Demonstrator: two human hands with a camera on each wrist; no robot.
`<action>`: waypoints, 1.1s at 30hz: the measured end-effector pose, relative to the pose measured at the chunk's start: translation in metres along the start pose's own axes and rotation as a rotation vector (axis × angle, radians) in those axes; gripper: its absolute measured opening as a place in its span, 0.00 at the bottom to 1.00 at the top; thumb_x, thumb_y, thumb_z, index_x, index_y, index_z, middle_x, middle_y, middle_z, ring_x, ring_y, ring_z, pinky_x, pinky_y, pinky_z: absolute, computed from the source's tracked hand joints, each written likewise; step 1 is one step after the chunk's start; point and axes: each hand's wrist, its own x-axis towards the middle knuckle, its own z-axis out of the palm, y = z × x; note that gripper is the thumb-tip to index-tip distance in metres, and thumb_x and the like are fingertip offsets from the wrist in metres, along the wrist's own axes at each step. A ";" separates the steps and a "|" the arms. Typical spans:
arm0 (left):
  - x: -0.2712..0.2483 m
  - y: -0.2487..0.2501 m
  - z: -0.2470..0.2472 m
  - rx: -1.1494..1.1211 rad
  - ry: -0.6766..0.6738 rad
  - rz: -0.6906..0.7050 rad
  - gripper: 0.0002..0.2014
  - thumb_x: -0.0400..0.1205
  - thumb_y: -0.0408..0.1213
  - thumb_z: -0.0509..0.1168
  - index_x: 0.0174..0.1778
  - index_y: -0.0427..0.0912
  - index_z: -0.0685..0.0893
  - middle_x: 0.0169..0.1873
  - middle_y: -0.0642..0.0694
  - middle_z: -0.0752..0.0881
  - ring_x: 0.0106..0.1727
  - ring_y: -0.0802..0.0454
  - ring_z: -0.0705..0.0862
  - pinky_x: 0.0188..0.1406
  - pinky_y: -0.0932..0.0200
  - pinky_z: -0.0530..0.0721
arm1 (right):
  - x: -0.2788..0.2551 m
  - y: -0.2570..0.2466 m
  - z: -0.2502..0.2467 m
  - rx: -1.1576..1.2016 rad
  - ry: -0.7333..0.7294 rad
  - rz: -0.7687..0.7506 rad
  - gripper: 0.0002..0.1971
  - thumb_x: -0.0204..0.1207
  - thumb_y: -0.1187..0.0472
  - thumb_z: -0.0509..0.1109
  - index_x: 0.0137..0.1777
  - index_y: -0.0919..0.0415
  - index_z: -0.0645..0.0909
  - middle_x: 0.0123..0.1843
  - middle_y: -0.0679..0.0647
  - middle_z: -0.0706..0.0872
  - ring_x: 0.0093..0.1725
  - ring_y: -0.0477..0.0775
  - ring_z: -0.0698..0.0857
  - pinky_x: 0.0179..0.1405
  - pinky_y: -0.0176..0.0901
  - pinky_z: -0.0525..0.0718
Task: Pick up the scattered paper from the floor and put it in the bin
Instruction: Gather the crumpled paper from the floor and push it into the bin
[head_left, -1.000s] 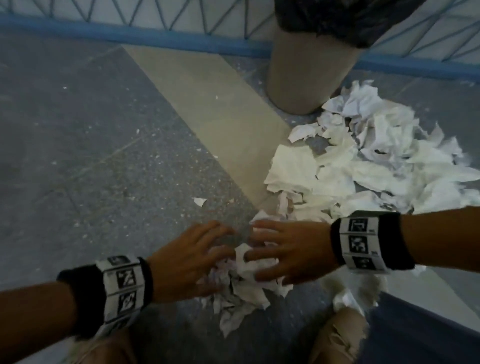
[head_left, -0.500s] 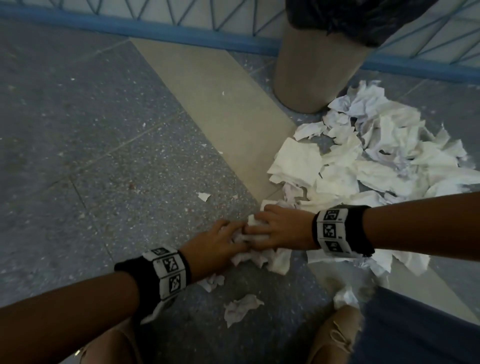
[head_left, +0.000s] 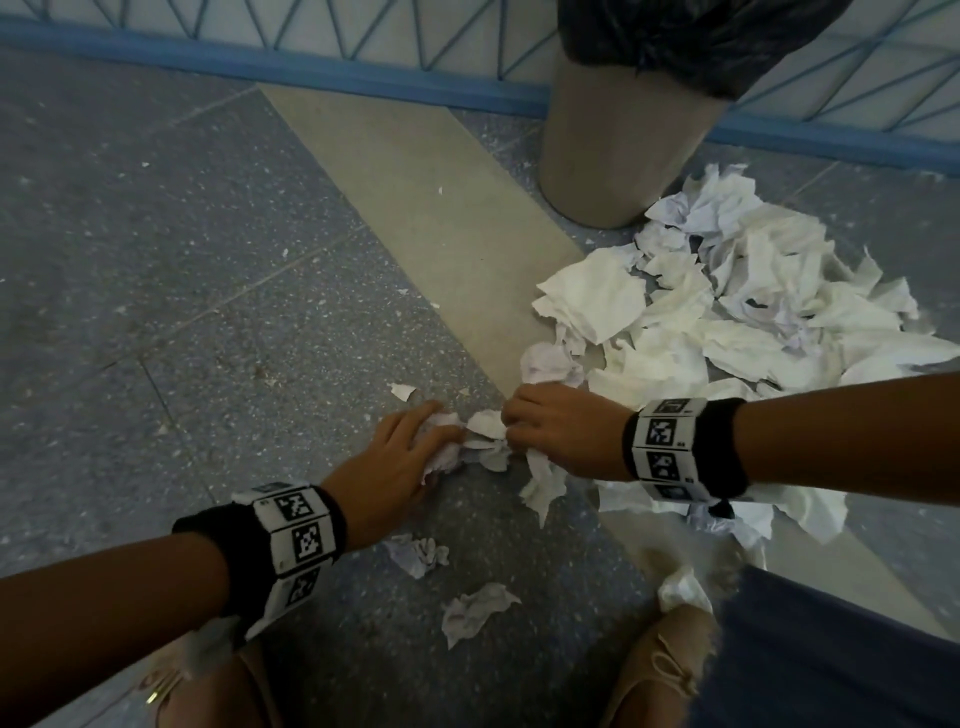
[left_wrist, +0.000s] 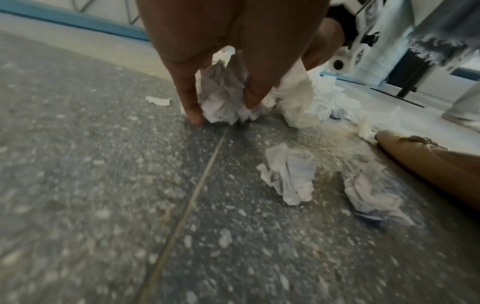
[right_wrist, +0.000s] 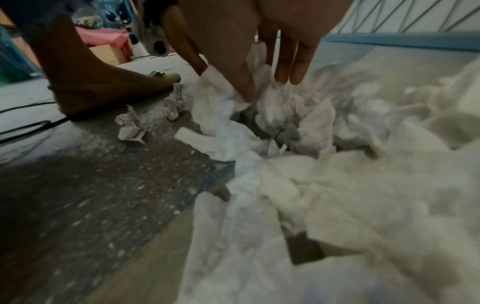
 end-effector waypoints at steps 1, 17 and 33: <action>0.000 -0.002 0.004 0.009 -0.001 -0.016 0.28 0.84 0.40 0.56 0.79 0.56 0.54 0.83 0.48 0.43 0.83 0.42 0.48 0.81 0.46 0.63 | -0.001 0.001 0.005 -0.008 -0.004 0.006 0.14 0.56 0.69 0.79 0.41 0.60 0.84 0.46 0.59 0.88 0.44 0.61 0.87 0.38 0.50 0.88; 0.050 0.003 -0.029 -0.051 0.091 0.035 0.15 0.83 0.39 0.59 0.67 0.49 0.78 0.70 0.45 0.73 0.69 0.45 0.74 0.68 0.57 0.74 | 0.004 0.038 -0.026 0.340 -0.122 0.305 0.13 0.68 0.79 0.62 0.49 0.71 0.82 0.57 0.71 0.81 0.57 0.68 0.82 0.52 0.52 0.79; 0.146 0.115 -0.324 -0.627 0.939 0.329 0.04 0.77 0.40 0.66 0.47 0.49 0.81 0.52 0.40 0.85 0.45 0.50 0.82 0.47 0.52 0.84 | -0.025 0.220 -0.249 0.225 0.906 1.071 0.12 0.72 0.65 0.69 0.55 0.66 0.85 0.61 0.68 0.83 0.63 0.65 0.80 0.56 0.41 0.71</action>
